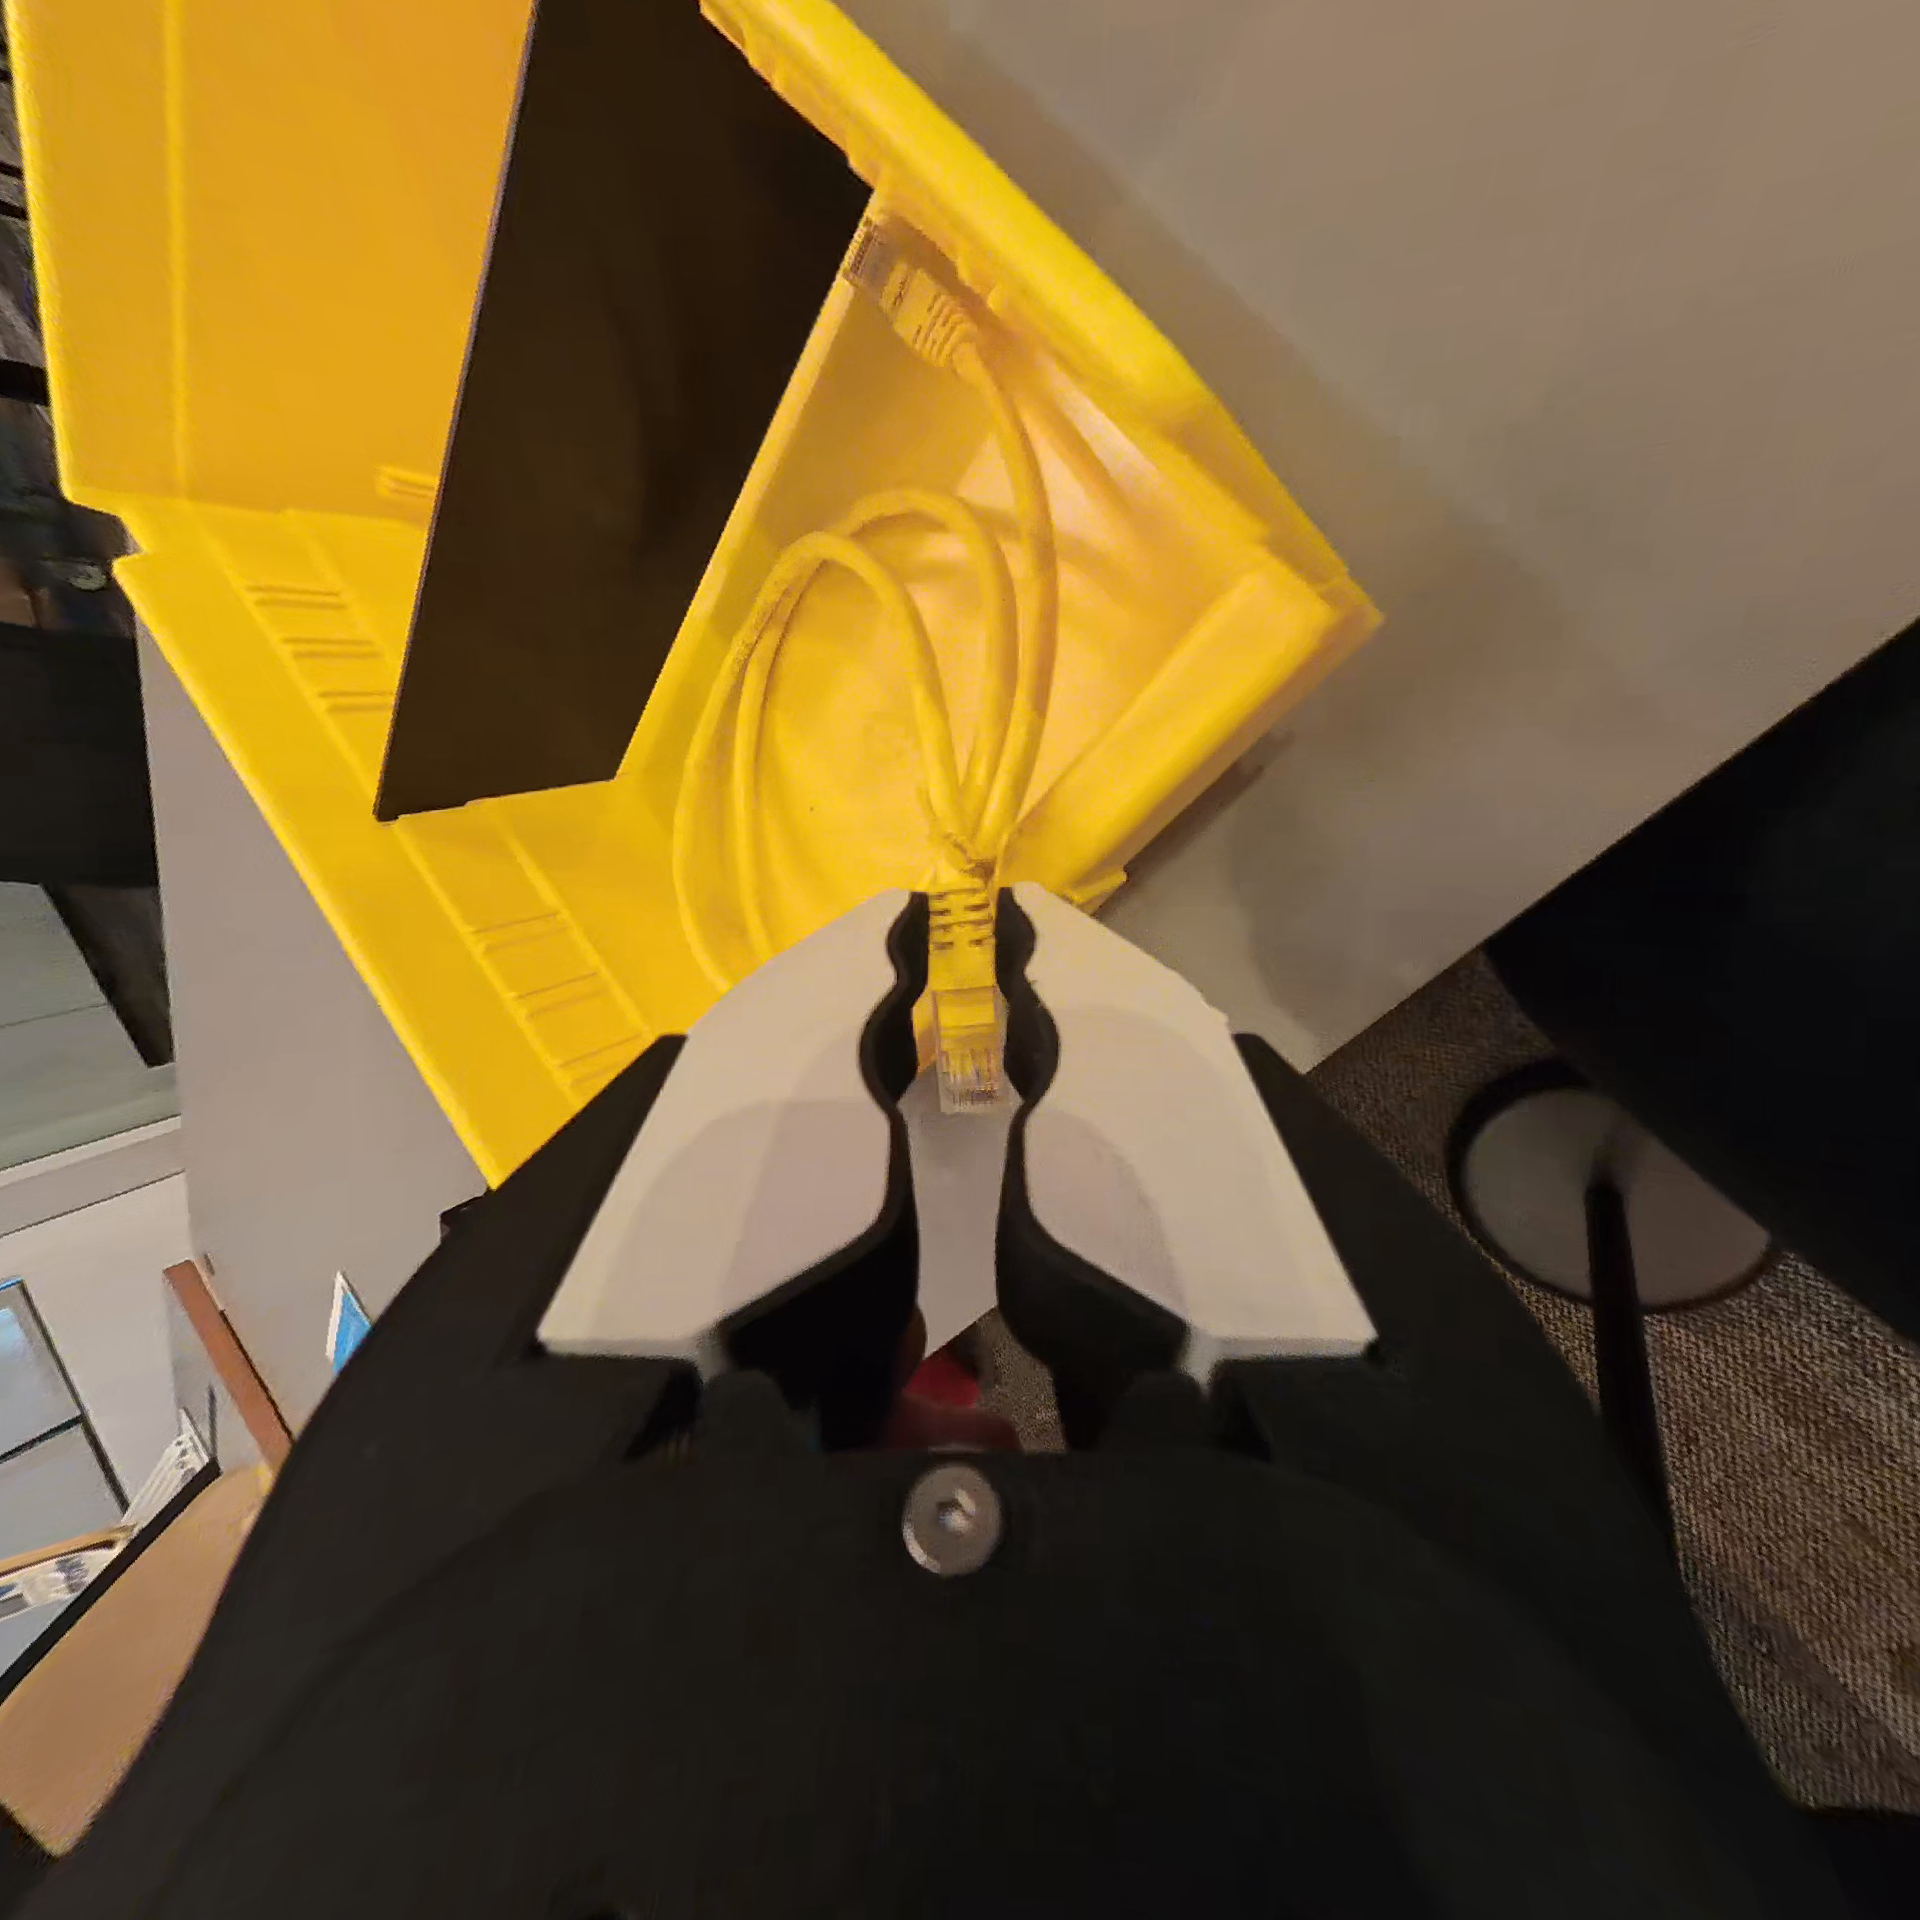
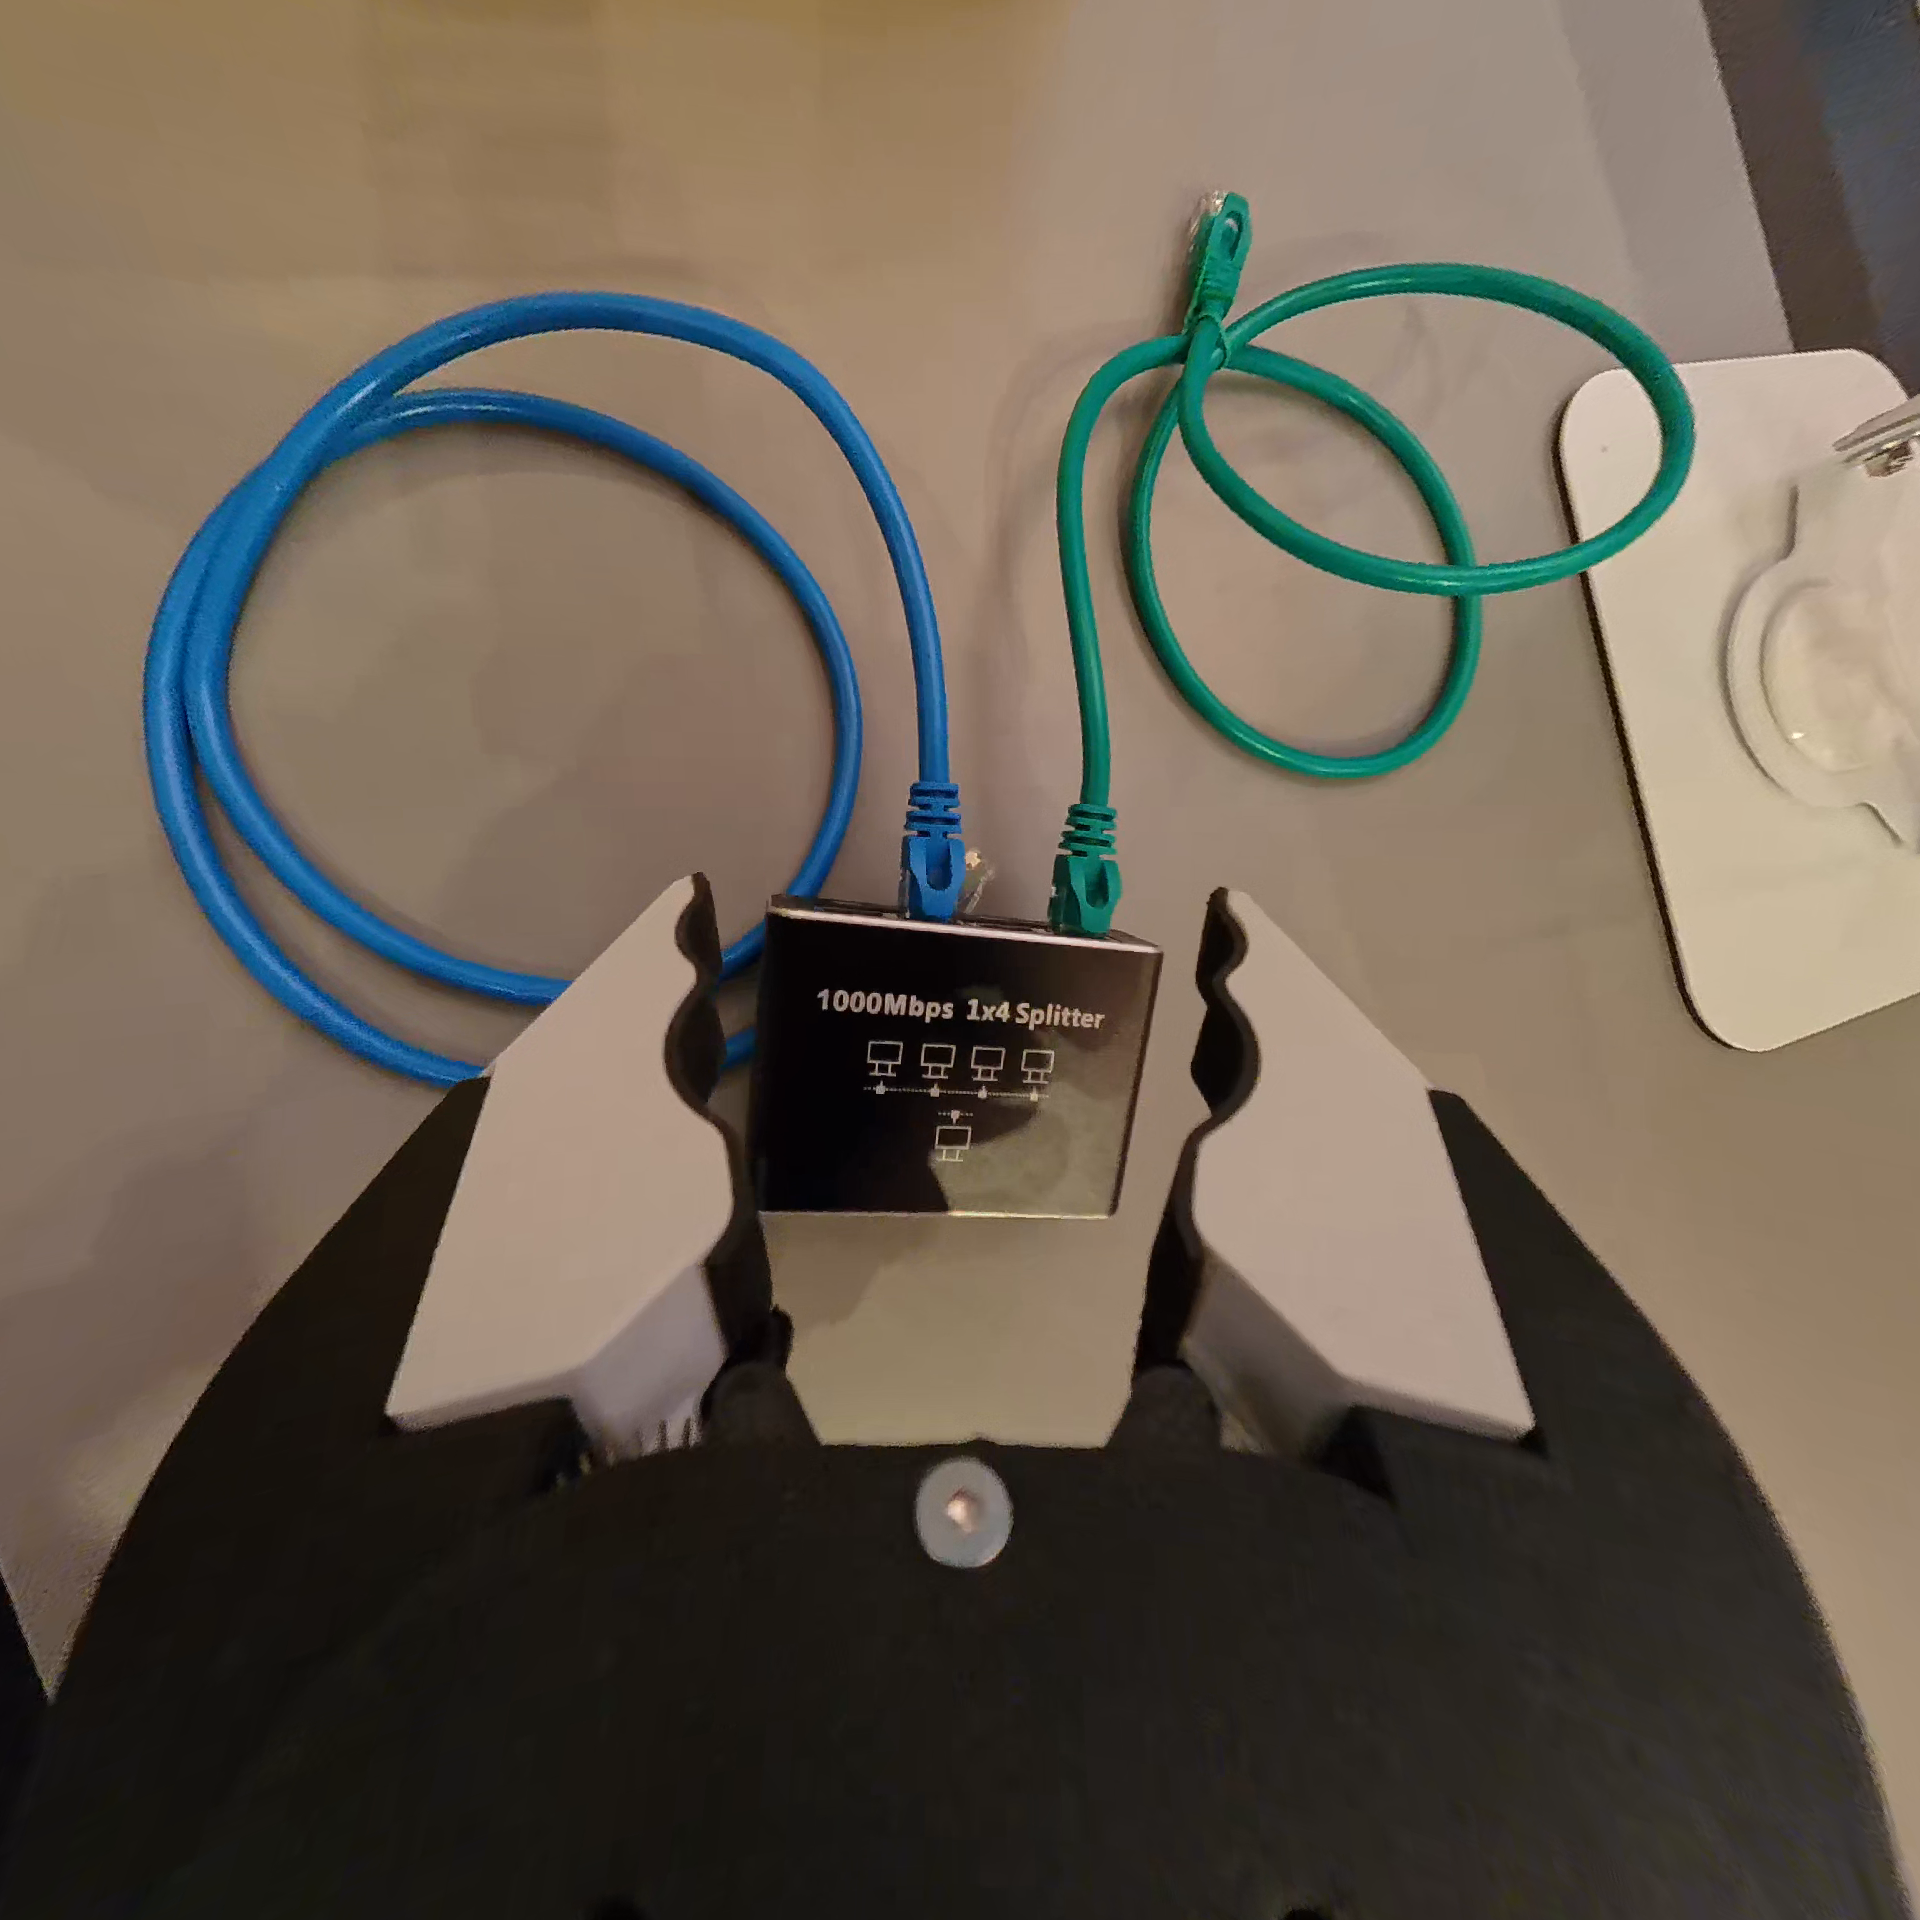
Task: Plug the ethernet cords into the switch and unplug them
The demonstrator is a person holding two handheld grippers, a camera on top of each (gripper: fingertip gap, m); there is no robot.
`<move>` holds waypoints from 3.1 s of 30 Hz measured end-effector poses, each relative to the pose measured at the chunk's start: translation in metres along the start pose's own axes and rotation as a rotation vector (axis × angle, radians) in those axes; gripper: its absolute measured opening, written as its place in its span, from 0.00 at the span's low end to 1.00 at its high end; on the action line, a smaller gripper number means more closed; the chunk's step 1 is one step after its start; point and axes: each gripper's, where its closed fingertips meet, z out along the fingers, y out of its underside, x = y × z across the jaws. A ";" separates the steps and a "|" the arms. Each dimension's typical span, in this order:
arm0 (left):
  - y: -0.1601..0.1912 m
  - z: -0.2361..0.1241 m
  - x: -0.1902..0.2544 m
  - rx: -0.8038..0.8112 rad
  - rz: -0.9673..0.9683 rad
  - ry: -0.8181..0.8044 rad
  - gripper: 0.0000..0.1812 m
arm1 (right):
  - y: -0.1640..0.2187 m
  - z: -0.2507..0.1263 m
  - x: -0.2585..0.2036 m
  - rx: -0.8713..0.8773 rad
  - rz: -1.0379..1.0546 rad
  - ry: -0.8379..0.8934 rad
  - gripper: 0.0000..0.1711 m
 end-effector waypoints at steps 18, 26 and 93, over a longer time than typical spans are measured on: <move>-0.020 -0.057 -0.076 0.202 -0.196 -0.230 0.06 | -0.009 -0.068 0.068 0.256 0.192 0.264 0.37; -0.049 -0.093 -0.109 0.288 -0.181 -0.346 0.06 | -0.018 -0.082 0.065 0.309 0.133 0.297 0.36; -0.320 -0.111 0.013 0.900 0.162 0.133 0.12 | -0.081 -0.127 0.037 0.875 0.532 -0.289 0.05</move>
